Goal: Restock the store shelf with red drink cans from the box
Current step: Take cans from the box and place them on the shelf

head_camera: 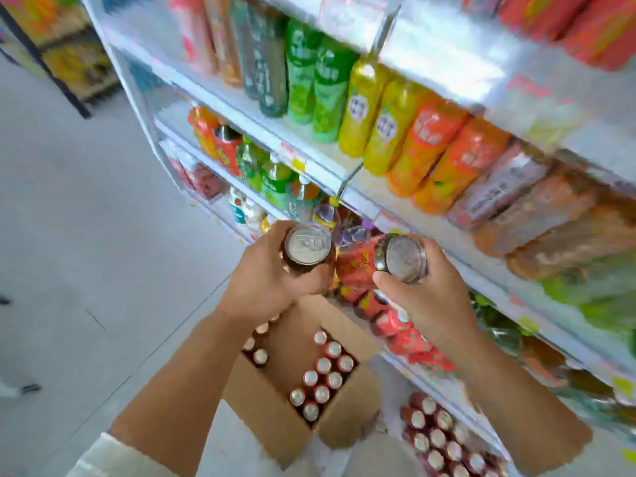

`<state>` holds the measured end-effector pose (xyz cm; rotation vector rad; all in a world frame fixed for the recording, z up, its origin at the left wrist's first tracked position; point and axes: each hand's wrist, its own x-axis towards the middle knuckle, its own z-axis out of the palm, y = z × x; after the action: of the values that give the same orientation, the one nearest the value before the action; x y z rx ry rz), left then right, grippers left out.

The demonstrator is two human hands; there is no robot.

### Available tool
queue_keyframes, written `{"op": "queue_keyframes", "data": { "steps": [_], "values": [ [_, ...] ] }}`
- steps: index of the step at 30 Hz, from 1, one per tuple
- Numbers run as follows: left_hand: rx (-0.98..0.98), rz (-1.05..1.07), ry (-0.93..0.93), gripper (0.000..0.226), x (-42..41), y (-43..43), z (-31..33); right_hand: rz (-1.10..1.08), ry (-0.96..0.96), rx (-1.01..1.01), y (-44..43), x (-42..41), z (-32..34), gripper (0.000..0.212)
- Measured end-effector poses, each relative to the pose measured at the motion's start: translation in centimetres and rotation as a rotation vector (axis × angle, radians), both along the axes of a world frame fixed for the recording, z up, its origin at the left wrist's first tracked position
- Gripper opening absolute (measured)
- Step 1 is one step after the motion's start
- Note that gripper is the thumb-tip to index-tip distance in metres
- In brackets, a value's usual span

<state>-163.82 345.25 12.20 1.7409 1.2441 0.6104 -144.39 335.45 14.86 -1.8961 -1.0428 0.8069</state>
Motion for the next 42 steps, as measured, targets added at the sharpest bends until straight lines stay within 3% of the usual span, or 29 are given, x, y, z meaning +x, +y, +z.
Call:
{"op": "queue_keyframes", "data": {
  "steps": [4, 9, 14, 17, 20, 24, 28, 33, 37, 42],
  "values": [
    [0.147, -0.084, -0.117, 0.054, 3.2, 0.5, 7.9, -0.067, -0.055, 0.122, -1.8, 2.3, 8.1, 0.031],
    [0.291, -0.189, -0.214, 0.052, 8.0, 0.1, 15.6, -0.208, -0.129, 0.258, -3.8, 5.8, 16.1, 0.036],
    [0.382, -0.246, -0.349, 0.050, 14.0, -0.6, 20.9, -0.299, -0.271, 0.368, -5.3, 10.6, 21.1, 0.023],
    [0.396, -0.264, -0.402, 0.048, 17.7, -0.5, 22.2, -0.343, -0.338, 0.386, -5.2, 13.8, 22.5, 0.031],
    [0.404, -0.297, -0.418, 0.060, 21.1, -0.1, 22.7, -0.377, -0.419, 0.309, -4.9, 17.6, 23.5, 0.041],
    [0.409, -0.346, -0.372, 0.066, 25.0, 0.3, 22.8, -0.350, -0.451, 0.206, -4.5, 22.1, 24.6, 0.027],
    [0.410, -0.330, -0.339, 0.067, 28.4, 0.5, 23.0, -0.350, -0.417, 0.140, -4.1, 25.4, 24.5, 0.028],
    [0.402, -0.349, -0.334, 0.069, 31.3, 0.7, 22.2, -0.313, -0.335, 0.193, -3.8, 28.0, 23.4, 0.024],
    [0.406, -0.333, -0.335, 0.069, 32.0, 0.9, 21.2, -0.269, -0.185, 0.261, -4.0, 29.3, 21.2, 0.058],
    [0.379, -0.376, -0.311, 0.088, 31.2, 0.5, 19.3, -0.323, -0.269, 0.249, -4.4, 29.5, 19.4, 0.079]
  ]
}}
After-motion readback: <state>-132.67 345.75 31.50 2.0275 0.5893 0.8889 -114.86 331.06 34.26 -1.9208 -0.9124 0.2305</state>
